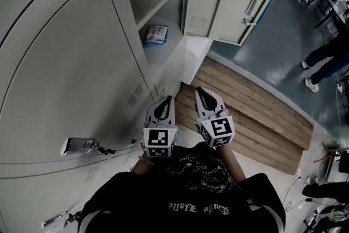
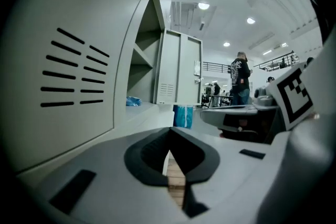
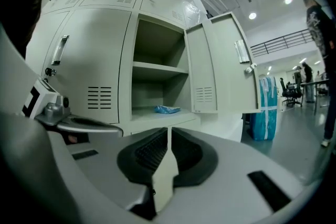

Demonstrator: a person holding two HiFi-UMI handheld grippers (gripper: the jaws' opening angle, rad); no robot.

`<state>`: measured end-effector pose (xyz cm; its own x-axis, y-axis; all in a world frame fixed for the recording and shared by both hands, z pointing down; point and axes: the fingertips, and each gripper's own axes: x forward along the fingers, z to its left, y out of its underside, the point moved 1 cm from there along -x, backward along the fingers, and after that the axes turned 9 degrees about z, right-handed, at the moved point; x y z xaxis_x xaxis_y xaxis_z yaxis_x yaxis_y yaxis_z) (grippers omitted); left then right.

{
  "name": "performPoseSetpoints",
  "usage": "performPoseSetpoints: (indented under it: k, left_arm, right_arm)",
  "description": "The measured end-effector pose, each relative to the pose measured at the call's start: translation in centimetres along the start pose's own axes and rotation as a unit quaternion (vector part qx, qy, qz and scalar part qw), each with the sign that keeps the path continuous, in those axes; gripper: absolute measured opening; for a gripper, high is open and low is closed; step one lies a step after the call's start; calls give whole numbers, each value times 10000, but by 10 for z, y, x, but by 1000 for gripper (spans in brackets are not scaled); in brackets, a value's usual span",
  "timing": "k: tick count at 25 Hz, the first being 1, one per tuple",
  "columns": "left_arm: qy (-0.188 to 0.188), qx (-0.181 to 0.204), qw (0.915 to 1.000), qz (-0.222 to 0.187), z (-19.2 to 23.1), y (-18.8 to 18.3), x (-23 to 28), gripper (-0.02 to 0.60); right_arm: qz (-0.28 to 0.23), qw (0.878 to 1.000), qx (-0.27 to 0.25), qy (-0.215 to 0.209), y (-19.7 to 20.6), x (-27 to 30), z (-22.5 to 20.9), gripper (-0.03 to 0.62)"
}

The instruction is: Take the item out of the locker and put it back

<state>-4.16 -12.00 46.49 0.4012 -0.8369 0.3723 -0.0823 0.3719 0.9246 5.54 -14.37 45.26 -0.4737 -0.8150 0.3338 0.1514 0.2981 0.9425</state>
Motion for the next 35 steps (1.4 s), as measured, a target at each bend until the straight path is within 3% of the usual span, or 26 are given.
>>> performPoseSetpoints:
  k: [5,11,13,15,18,23,27,35]
  left_arm:
    - [124,-173,9998,0,10,-7,9,6]
    - [177,-126,9997,-79,7,-20,14,6]
    - [137,-121,9998,-91,8,-19,16,6]
    - [192,-117,9997,-121,6,-22,19,6]
    - [333,-138,9992,-151,0,-28,24,6]
    - [213,-166,9996,-56,0,-28,30,6]
    - [305,-235,9992,-121,-5,-28,31,6]
    - [-104,-323,9992,-201,8,-26,28,6]
  right_arm:
    - [-23,9991,-283,-313,-43,37,7,8]
    - [-310,9962,-661,-478,-94,62,4,19]
    - [-208,9946,-759,-673,-97,69,5,95]
    - [-105,9926,-866,-841,-97,77,5,125]
    - [-65,9902,-986,-986,-102,88,3,137]
    - [29,9821,-1155,-1486,-112,111,11,146]
    - [165,9765,-1523,-1517,-117,130,11,146]
    - [586,9584,-2177,-1748,-110,169,27,156]
